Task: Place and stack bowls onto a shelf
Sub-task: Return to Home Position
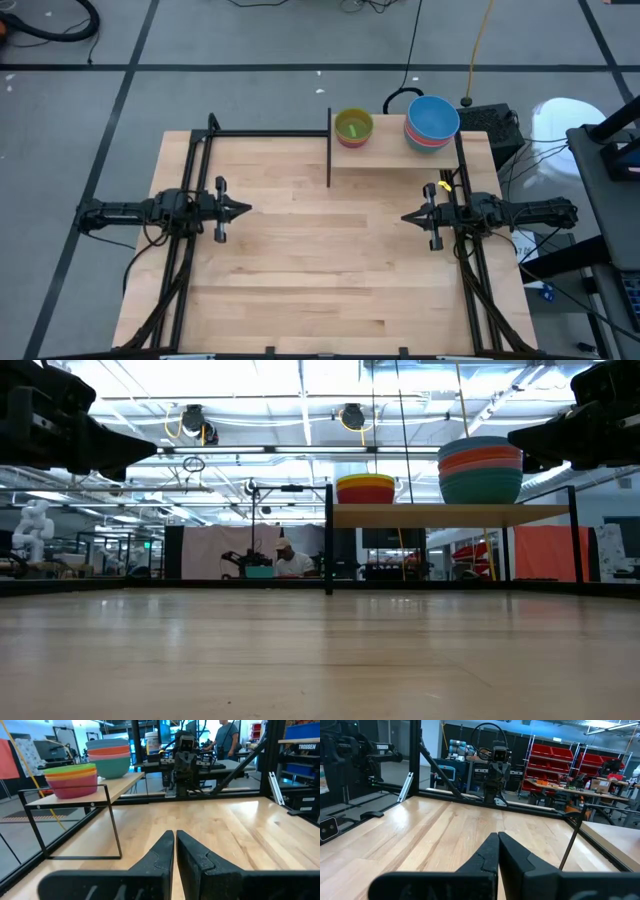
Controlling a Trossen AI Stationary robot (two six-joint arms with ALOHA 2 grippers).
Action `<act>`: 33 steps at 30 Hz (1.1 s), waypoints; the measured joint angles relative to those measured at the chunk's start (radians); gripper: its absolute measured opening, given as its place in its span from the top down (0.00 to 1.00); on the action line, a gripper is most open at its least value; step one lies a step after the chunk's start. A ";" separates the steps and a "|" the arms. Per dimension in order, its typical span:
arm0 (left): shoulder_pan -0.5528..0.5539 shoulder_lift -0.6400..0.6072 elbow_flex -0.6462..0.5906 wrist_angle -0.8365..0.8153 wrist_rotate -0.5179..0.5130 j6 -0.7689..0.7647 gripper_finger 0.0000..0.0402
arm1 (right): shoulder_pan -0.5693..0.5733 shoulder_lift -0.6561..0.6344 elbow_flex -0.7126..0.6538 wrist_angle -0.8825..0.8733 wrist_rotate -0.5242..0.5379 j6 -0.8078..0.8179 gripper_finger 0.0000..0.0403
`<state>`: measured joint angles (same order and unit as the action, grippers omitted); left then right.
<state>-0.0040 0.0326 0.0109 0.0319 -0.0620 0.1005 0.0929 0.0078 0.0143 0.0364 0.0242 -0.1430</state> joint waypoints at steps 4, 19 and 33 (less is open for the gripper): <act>0.000 0.000 0.000 0.000 0.000 0.000 0.94 | 0.000 0.000 0.000 0.000 0.000 0.000 1.00; 0.000 0.000 -0.001 0.002 -0.001 0.000 0.94 | 0.000 0.000 0.000 -0.001 0.000 0.000 1.00; 0.000 0.000 -0.001 0.002 -0.001 0.000 0.94 | 0.000 0.000 0.000 -0.001 0.000 0.000 1.00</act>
<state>-0.0040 0.0326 0.0101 0.0335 -0.0628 0.1005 0.0929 0.0078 0.0143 0.0356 0.0242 -0.1429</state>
